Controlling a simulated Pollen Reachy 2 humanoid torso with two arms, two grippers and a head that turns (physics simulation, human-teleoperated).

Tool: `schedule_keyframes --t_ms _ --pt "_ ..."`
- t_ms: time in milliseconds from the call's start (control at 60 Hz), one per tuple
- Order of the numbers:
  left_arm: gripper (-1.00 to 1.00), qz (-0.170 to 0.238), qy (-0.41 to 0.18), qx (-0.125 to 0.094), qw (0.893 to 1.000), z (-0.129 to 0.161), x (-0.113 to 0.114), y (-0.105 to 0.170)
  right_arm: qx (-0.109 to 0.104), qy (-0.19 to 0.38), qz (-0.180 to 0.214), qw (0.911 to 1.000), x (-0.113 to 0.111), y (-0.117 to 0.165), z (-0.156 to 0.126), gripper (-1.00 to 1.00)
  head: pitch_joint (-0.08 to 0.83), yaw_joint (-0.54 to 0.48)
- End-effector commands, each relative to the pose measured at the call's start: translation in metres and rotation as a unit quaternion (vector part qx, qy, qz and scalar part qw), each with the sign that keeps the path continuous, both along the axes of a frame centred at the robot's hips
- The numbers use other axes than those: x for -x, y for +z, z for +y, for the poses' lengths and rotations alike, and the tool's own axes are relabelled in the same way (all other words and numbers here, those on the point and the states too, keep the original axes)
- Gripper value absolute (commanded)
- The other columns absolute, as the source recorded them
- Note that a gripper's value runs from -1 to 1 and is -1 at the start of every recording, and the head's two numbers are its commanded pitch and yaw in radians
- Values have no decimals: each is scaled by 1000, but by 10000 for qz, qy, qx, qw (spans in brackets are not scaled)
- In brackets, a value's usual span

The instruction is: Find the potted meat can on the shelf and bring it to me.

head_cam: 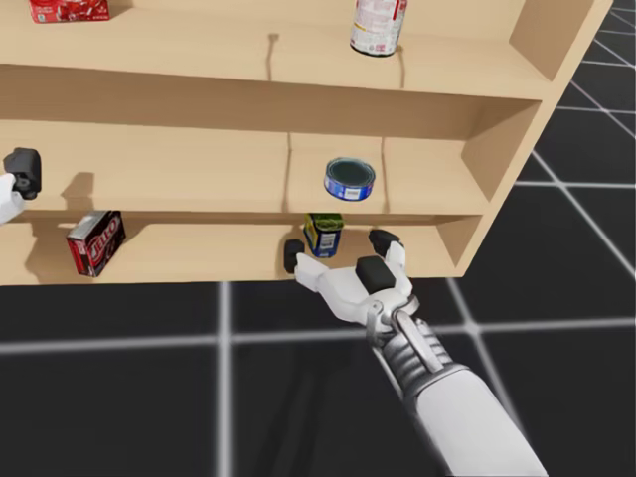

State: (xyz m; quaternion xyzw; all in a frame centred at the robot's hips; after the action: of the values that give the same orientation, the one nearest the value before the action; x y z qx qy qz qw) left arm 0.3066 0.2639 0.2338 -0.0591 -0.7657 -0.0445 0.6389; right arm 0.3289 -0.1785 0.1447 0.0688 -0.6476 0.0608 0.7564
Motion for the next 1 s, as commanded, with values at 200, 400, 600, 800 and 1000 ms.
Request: schedule_keyframes --t_ms 200,400,600,800,1000 --pt "-1000 9 -10 13 10000 -2 1 0 -436 -90 438 9980 -44 -25 55 -1000 604 -196" --pt "-1000 31 15 20 10000 -2 2 0 -429 -130 548 9975 -68 -34 64 -1000 606 -191" --pt "-1000 33 14 31 10000 -2 2 0 -378 -97 653 9971 -70 -40 70 242 606 -186" --pt "-1000 51 8 28 10000 -3 1 0 -409 -45 770 9962 -64 -40 72 1000 602 -185" --pt "-1000 41 16 41 10000 -2 1 0 -373 -88 36 9993 -58 -22 67 1000 601 -187"
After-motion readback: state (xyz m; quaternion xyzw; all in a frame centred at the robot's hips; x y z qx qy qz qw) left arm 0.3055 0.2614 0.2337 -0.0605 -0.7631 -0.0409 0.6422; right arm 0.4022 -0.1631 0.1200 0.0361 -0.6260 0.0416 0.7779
